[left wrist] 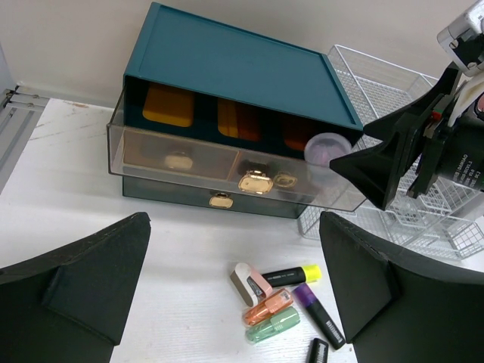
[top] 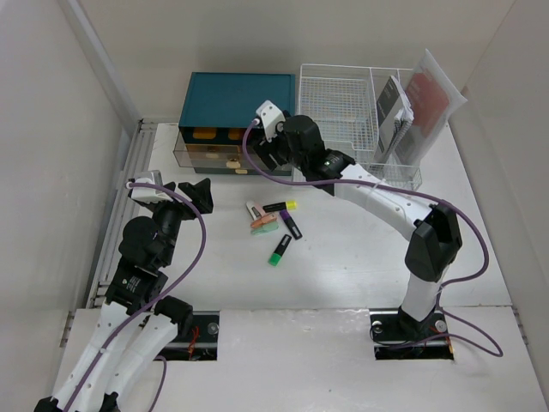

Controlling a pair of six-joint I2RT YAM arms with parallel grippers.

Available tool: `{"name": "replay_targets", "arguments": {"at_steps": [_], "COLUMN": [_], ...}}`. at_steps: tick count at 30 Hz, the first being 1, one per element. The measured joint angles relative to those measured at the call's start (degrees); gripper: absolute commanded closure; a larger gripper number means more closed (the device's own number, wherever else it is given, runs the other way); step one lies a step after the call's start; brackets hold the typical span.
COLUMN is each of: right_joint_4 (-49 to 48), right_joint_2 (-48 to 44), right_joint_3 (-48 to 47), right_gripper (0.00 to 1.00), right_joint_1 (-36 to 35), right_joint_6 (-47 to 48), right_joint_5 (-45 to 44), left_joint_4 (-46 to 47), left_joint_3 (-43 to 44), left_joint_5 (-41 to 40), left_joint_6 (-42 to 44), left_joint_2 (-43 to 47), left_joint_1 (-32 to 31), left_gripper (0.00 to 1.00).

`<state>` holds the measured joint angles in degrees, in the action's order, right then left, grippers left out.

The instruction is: Organize the desk

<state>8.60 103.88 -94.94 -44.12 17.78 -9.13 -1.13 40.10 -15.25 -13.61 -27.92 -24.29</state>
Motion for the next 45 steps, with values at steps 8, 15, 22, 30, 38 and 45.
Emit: {"name": "replay_targets", "arguments": {"at_steps": [8, 15, 22, 30, 38, 45], "right_joint_4": [0.4, 0.0, 0.4, 5.1, 3.8, -1.9], "right_joint_2": [0.0, -1.4, -5.1, -4.1, 0.4, 7.0], "right_joint_3": [-0.1, 1.9, 5.5, 4.6, 4.0, 1.4], "right_gripper": [0.15, 0.97, 1.0, 1.0, 1.0, 1.0], "right_joint_1": [0.3, 0.4, 1.7, 2.1, 1.9, -0.7], "right_joint_6": [-0.2, -0.3, 2.9, 6.5, 3.8, 2.4], "right_joint_5": [0.6, 4.5, 17.9, 25.0, 10.1, -10.8], "left_joint_4": [0.0, 0.0, 0.0, 0.0, 0.0, 0.0], "left_joint_3": [0.0, 0.0, 0.0, 0.0, 0.0, 0.0], "left_joint_5": [0.0, -0.3, -0.3, -0.3, -0.3, -0.3], "left_joint_6": [0.0, 0.0, 0.0, 0.0, 0.0, 0.0], "left_joint_2": [0.0, 0.0, 0.0, 0.0, 0.0, 0.0], "left_joint_1": [0.0, 0.0, 0.0, 0.0, 0.0, 0.0], "left_gripper": [0.08, 0.08, 0.08, 0.08, 0.08, 0.08]}}
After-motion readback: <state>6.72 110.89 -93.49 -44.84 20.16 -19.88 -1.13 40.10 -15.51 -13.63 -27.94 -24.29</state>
